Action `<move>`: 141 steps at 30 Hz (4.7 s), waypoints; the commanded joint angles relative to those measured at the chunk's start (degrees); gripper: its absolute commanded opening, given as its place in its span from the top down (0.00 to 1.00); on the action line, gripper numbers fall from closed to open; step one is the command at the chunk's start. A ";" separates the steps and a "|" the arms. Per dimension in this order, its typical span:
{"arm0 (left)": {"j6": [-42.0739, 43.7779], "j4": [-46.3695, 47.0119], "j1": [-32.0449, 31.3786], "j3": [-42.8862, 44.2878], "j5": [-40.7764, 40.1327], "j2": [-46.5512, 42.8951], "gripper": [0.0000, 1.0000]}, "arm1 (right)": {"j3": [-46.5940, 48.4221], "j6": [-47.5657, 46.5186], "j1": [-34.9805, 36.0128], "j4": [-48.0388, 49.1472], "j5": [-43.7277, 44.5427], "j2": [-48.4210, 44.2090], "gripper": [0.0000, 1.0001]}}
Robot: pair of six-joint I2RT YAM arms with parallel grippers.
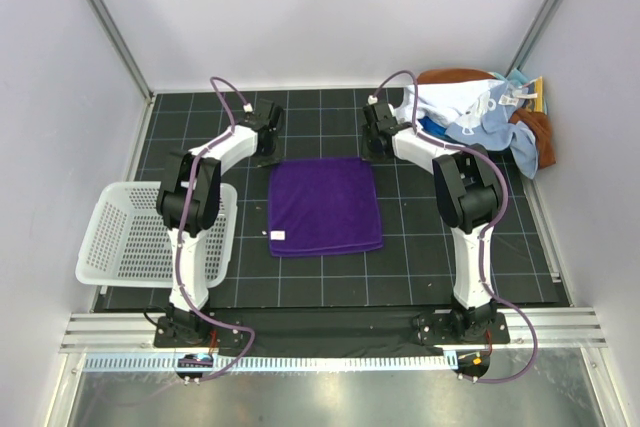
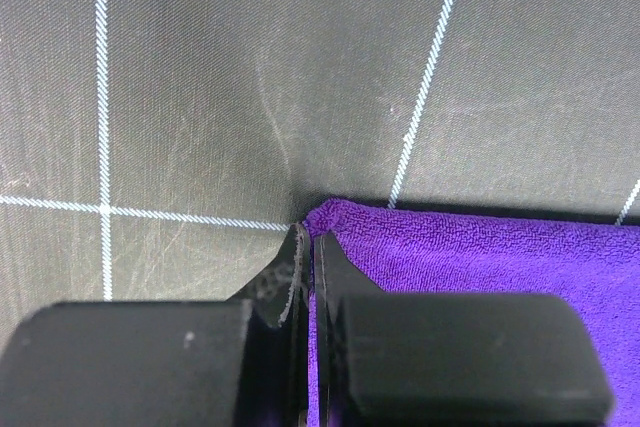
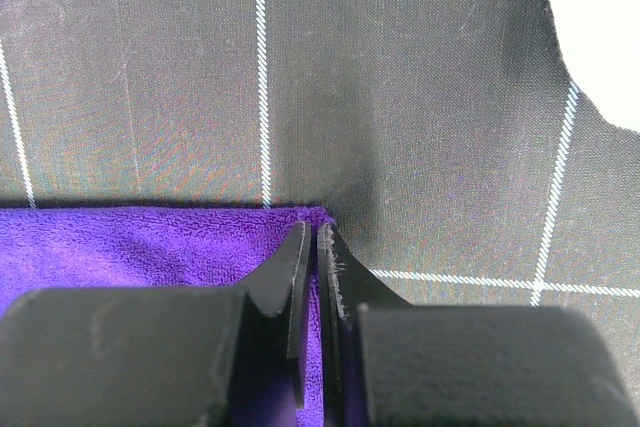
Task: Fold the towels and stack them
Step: Fold the towel
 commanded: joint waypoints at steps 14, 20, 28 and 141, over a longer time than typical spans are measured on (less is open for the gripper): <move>1.86 8.71 0.39 -0.30 1.02 -5.67 1.00 | 4.10 -3.24 -0.51 3.34 4.02 -7.27 0.99; 2.30 12.65 0.48 -3.28 1.99 -9.36 1.00 | -0.03 -3.59 -0.51 5.89 3.93 -11.40 0.99; 2.21 16.79 0.39 -10.93 5.59 -15.95 1.00 | -8.36 -2.54 -0.42 8.70 3.49 -17.02 0.99; -14.66 -4.82 -13.76 -33.88 -10.05 -37.93 0.37 | -47.23 11.26 11.88 5.01 5.95 -41.02 0.69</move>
